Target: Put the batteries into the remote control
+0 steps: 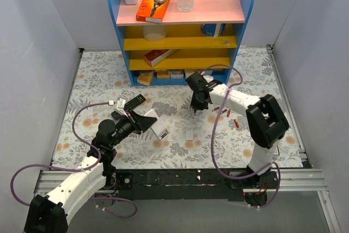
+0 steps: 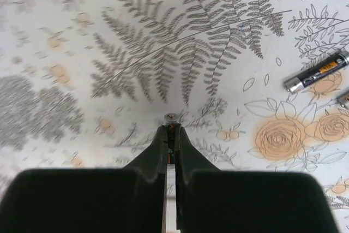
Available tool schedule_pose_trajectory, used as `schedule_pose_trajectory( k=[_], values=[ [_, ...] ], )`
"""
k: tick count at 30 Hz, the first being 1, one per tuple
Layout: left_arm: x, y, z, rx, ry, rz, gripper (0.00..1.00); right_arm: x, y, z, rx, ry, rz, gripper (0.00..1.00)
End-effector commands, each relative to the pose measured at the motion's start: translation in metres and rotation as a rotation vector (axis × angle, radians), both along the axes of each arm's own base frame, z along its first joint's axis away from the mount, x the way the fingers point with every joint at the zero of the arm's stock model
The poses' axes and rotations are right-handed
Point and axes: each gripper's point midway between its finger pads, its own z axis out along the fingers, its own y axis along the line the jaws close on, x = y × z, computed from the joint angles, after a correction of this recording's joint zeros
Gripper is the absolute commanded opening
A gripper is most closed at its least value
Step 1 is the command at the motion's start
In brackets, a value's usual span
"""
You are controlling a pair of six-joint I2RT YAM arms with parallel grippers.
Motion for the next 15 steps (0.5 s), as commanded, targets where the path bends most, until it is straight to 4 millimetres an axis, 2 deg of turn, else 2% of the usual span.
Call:
schedule_pose_trajectory(
  k=[1,2,4,5,7,8,9,10,11,13,15],
  values=[
    [0.011,0.012,0.021,-0.159,-0.037,0.123,0.06,0.005,0.026,0.067,0.205,-0.186,0.085,0.01],
    [0.013,0.014,0.028,-0.197,-0.055,0.135,0.08,0.007,0.032,0.089,0.267,-0.246,0.098,0.01],
    [0.013,0.012,0.022,-0.241,-0.008,0.138,0.08,-0.006,0.039,0.106,0.339,-0.278,0.132,0.01],
    [0.014,0.012,0.03,-0.272,-0.026,0.139,0.08,-0.006,0.044,0.115,0.379,-0.31,0.139,0.01],
    [0.017,0.012,0.026,-0.304,0.008,0.146,0.09,-0.018,0.051,0.132,0.452,-0.343,0.163,0.01],
    [0.017,0.012,0.034,-0.332,-0.019,0.144,0.09,-0.021,0.054,0.14,0.482,-0.366,0.172,0.01],
    [0.018,0.012,0.035,-0.343,-0.021,0.142,0.09,-0.025,0.065,0.153,0.534,-0.403,0.2,0.01],
    [0.018,0.011,0.036,-0.35,-0.025,0.141,0.09,-0.031,0.067,0.168,0.574,-0.438,0.212,0.01],
    [0.02,0.01,0.037,-0.36,-0.031,0.137,0.09,-0.035,0.069,0.171,0.593,-0.448,0.217,0.01],
    [0.023,0.01,0.041,-0.366,-0.042,0.138,0.08,-0.045,0.079,0.191,0.658,-0.504,0.235,0.01],
    [0.028,0.01,0.044,-0.37,-0.053,0.149,0.08,-0.054,0.083,0.192,0.677,-0.517,0.213,0.01]
  ],
)
